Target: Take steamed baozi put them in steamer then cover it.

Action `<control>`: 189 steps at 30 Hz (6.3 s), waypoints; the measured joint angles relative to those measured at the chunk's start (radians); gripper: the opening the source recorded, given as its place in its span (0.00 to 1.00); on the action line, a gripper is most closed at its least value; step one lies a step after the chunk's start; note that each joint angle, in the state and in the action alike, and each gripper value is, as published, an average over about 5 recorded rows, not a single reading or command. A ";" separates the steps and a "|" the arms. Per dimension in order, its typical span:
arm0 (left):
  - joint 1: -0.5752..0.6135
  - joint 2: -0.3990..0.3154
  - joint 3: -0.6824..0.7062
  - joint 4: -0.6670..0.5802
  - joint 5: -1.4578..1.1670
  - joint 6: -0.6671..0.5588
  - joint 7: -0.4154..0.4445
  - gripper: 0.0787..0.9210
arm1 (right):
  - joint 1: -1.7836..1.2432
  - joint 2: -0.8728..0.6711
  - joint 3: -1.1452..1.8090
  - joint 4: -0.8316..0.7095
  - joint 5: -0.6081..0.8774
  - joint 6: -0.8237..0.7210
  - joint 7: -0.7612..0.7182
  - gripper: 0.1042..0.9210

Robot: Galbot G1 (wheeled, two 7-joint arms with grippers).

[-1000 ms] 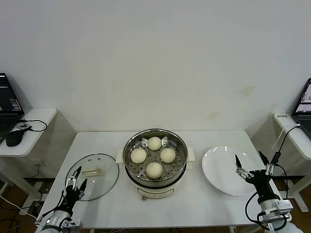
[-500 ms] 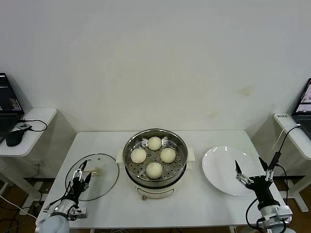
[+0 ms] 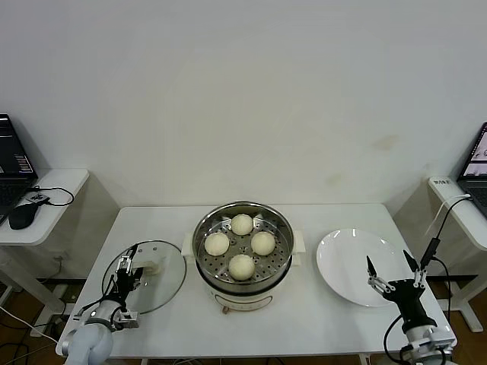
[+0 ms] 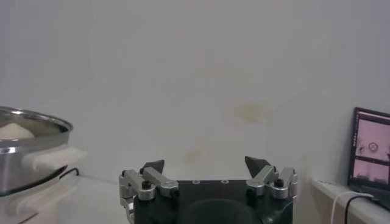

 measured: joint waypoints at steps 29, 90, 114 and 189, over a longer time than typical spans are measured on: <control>-0.033 -0.015 -0.004 0.071 -0.006 -0.011 -0.030 0.07 | -0.002 0.004 -0.012 -0.005 -0.009 0.003 -0.008 0.88; -0.079 -0.110 0.386 -0.597 0.175 0.439 0.376 0.07 | 0.051 0.092 -0.099 -0.119 -0.328 0.055 0.089 0.88; -0.143 -0.312 0.491 -0.442 0.324 0.432 0.388 0.07 | 0.037 0.097 -0.095 -0.139 -0.354 0.077 0.101 0.88; 0.418 -0.164 0.133 -0.808 -0.473 0.221 0.135 0.88 | 0.003 0.076 -0.122 -0.130 -0.339 0.083 0.078 0.88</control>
